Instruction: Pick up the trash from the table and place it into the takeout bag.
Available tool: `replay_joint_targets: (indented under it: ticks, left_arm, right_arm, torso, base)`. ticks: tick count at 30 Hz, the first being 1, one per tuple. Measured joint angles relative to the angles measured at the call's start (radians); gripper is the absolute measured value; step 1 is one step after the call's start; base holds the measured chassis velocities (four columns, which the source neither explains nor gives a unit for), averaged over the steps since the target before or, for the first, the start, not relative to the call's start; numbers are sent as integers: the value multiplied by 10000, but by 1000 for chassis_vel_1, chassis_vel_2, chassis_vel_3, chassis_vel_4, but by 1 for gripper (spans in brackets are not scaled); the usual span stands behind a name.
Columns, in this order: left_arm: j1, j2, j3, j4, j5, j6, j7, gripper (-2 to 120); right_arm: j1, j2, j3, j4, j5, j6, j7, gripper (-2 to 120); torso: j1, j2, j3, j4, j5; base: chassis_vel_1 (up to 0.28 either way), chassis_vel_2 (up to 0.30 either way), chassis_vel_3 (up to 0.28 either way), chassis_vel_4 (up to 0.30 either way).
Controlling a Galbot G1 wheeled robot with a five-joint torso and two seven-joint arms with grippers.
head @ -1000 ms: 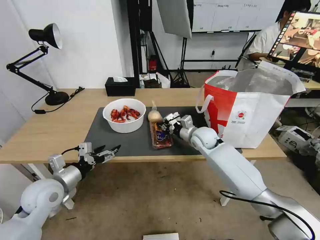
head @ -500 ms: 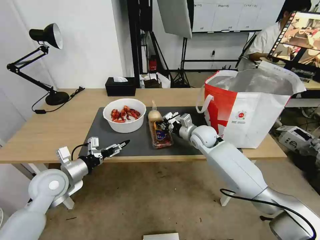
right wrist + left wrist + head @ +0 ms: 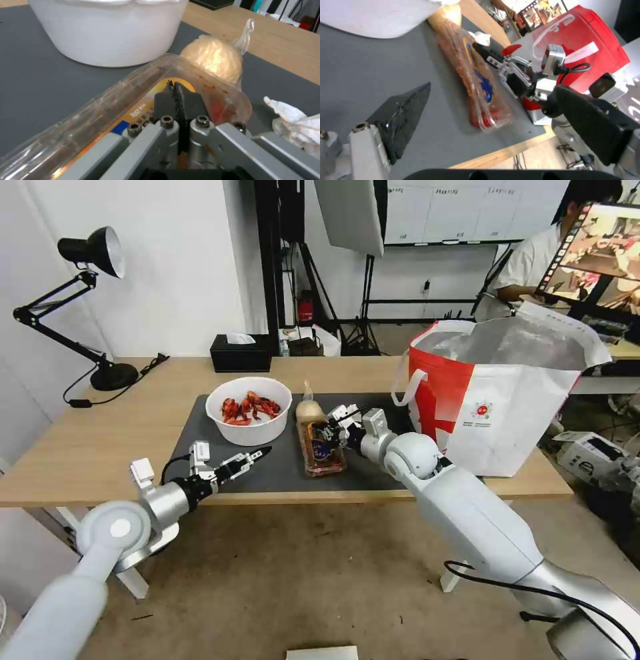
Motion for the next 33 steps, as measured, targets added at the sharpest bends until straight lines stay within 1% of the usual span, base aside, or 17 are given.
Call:
replay_joint_targets:
  ticks: [1,4,10,13,15,17,21,24,27,29,30,32,33]
  left_arm:
    - [0,0,0,0,0,0,0,100]
    - [-567,-20,638,410,-130,-48,31,100]
    - [-789,-89,882,575,-152,-96,40,100]
    - [-1149,-275,1219,827,-177,-140,5,100]
    - [-1203,-299,1284,878,-178,-141,-16,100]
    - [-1462,-388,1608,1118,-178,-143,-106,100]
    - [-1688,-503,1833,1316,-177,-144,-160,100]
    - [-2015,-696,2134,1516,-192,-139,-350,100]
    - [-2177,-740,2299,1599,-193,-90,-460,100]
    - [-2415,-794,2461,1705,-193,52,-745,100]
    - [-2415,-794,2461,1705,-193,52,-745,100]
    - [-2608,-822,2598,1771,-198,154,-1027,100]
    - [-2608,-822,2598,1771,-198,154,-1027,100]
  right_arm:
    - [0,0,0,0,0,0,0,0]
    - [2,23,6,-90,-57,99,-11,0]
    - [2,34,25,-121,-66,136,-11,0]
    - [4,43,67,-160,-84,152,-7,0]
    - [5,41,75,-163,-89,153,-8,0]
    - [22,7,105,-189,-154,208,-7,0]
    - [49,-57,137,-230,-216,267,-15,0]
    - [64,-148,170,-274,-243,305,-51,0]
    - [61,-162,184,-280,-256,311,-58,0]
    - [28,-160,193,-279,-279,329,-59,0]
    - [28,-160,193,-279,-279,329,-59,0]
    - [-2,-148,194,-269,-296,339,-59,0]
    - [-2,-148,194,-269,-296,339,-59,0]
  torso:
    - [0,0,0,0,0]
    - [0,0,0,0,0]
    - [0,0,1,1,1]
    - [0,0,1,0,0]
    - [0,0,1,0,0]
    - [0,0,1,0,0]
    - [0,0,1,0,1]
    - [0,0,1,-1,0]
    - [0,0,0,0,0]
    - [0,0,0,0,0]
    - [0,0,0,0,0]
    - [0,0,0,0,0]
    - [0,0,0,0,0]
  base:
    - [0,0,0,0]
    - [0,0,0,0]
    - [0,0,0,0]
    - [0,0,0,0]
    - [0,0,0,0]
    - [0,0,0,0]
    - [0,0,0,0]
    - [0,0,0,0]
    - [0,0,0,0]
    - [0,0,0,0]
    - [0,0,0,0]
    - [0,0,0,0]
    - [0,0,0,0]
